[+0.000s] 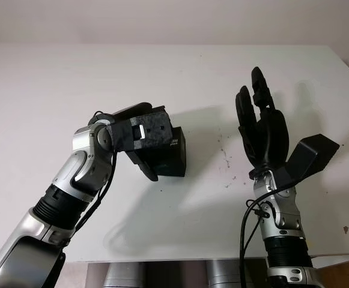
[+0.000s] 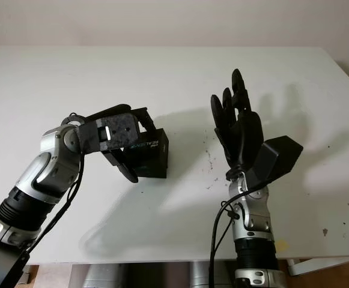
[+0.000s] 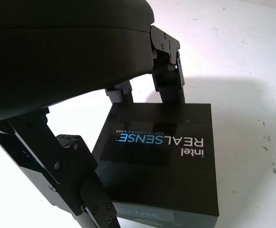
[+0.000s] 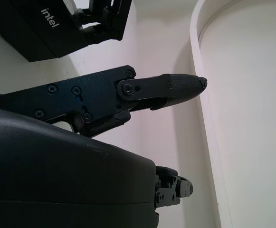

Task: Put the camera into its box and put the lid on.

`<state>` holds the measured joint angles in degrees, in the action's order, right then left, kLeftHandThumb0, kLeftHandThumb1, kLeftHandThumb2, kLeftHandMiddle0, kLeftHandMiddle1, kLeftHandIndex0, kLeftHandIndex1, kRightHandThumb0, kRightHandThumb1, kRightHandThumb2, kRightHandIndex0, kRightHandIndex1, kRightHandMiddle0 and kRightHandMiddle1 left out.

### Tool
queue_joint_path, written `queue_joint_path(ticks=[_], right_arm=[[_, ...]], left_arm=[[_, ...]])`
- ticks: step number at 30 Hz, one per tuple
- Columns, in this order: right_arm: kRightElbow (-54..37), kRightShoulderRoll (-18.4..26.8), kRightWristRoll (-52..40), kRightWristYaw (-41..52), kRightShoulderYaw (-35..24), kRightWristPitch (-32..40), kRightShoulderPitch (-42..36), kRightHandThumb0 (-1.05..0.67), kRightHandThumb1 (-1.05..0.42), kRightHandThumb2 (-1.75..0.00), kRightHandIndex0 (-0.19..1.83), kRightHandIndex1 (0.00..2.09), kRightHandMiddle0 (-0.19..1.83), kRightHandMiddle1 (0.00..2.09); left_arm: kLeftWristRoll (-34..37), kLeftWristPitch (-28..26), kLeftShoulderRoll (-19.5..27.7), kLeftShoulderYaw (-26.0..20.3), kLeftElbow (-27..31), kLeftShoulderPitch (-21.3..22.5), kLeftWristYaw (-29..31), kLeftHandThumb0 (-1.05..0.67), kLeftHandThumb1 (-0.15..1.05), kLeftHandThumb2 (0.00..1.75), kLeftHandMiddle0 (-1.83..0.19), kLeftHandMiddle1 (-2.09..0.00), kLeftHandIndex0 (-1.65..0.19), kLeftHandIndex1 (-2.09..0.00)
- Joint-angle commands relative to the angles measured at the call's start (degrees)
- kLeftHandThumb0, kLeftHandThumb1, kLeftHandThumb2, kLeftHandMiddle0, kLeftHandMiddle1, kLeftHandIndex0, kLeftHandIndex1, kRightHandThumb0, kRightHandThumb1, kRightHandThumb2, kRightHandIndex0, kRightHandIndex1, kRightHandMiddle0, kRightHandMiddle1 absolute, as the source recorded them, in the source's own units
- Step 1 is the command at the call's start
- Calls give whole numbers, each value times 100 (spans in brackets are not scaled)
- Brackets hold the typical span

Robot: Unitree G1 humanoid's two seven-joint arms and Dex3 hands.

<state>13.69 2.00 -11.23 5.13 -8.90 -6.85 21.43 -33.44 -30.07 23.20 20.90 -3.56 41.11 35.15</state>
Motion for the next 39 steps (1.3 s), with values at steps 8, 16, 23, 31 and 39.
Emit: queue_joint_path(ticks=[8, 16, 23, 31, 39], right_arm=[[-9, -59, 34, -79, 40, -36, 58, -68, -105, -22, 1, 6, 6, 6], [49, -107, -38, -54, 54, -71, 62, -67, -105, -22, 0, 5, 5, 5], [149, -148, 12, -82, 63, -153, 79, -67, -105, -22, 1, 6, 5, 6], [137, -153, 54, -135, 74, -142, 55, -67, -105, -22, 1, 6, 5, 5], [129, -180, 83, -207, 82, -159, 40, -68, -105, -22, 1, 6, 6, 6]], left_arm=[[-129, -143, -61, 244, 38, 217, 130, -15, 99, 5, -21, -171, -28, -142], [-243, -214, -11, 317, 95, 300, 304, -16, 98, 5, -9, -178, -24, -145], [-301, -373, -17, 357, 107, 377, 413, -17, 98, 5, -7, -176, -23, -144], [-318, -456, -30, 409, 31, 457, 488, -17, 99, 6, -3, -167, -20, -141], [-352, -341, -3, 503, -58, 505, 561, -17, 99, 5, -7, -178, -21, -141]])
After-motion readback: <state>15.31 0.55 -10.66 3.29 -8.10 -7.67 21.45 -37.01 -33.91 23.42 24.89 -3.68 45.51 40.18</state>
